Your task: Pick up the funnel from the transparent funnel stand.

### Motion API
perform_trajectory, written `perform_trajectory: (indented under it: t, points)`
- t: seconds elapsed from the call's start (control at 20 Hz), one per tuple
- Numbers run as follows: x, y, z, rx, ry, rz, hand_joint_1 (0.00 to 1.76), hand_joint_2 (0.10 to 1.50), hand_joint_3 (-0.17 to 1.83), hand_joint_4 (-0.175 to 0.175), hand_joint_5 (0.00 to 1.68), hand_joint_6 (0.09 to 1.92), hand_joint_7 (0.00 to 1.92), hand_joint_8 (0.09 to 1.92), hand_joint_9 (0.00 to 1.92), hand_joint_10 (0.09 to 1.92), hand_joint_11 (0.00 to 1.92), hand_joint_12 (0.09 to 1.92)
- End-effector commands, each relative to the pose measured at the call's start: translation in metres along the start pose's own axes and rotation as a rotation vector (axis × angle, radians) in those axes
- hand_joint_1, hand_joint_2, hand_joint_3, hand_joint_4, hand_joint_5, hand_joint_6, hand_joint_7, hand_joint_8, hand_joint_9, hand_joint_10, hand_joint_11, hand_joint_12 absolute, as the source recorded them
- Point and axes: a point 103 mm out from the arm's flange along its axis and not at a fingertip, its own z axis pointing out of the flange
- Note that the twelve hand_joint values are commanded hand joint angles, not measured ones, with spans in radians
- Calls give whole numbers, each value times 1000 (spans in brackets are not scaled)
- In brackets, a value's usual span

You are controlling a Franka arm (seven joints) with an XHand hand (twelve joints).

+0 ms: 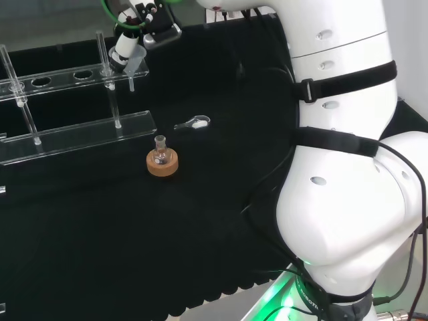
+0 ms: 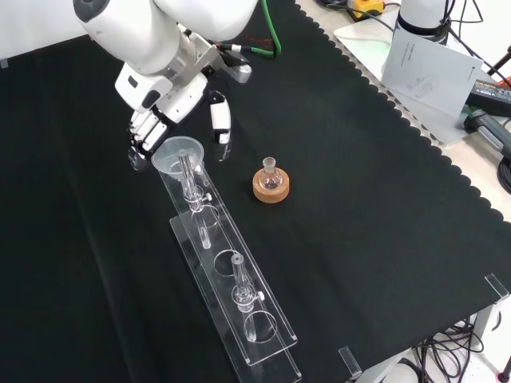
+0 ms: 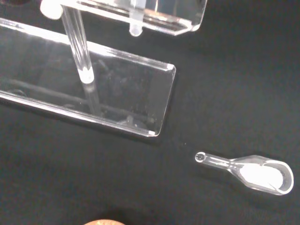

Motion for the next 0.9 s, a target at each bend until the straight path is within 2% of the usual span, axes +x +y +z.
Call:
perform_trajectory:
  t: [0.05,0.35,0.55,0.7,0.9]
  points:
    - [6,7,8,6,-12,-3,589,732,262,-14,96,87,0,612,106,914,315,1480]
    - [4,9,12,5,-21,-16,594,730,274,-16,119,87,0,669,163,891,323,1472]
    - [0,9,12,-12,-37,3,606,738,296,-24,169,87,27,727,249,832,332,1463]
    - [1,7,11,-58,-72,19,624,748,326,-35,296,87,154,753,384,762,346,1442]
    - [1,3,8,-144,-120,42,683,778,380,-48,521,91,448,783,675,674,424,1358]
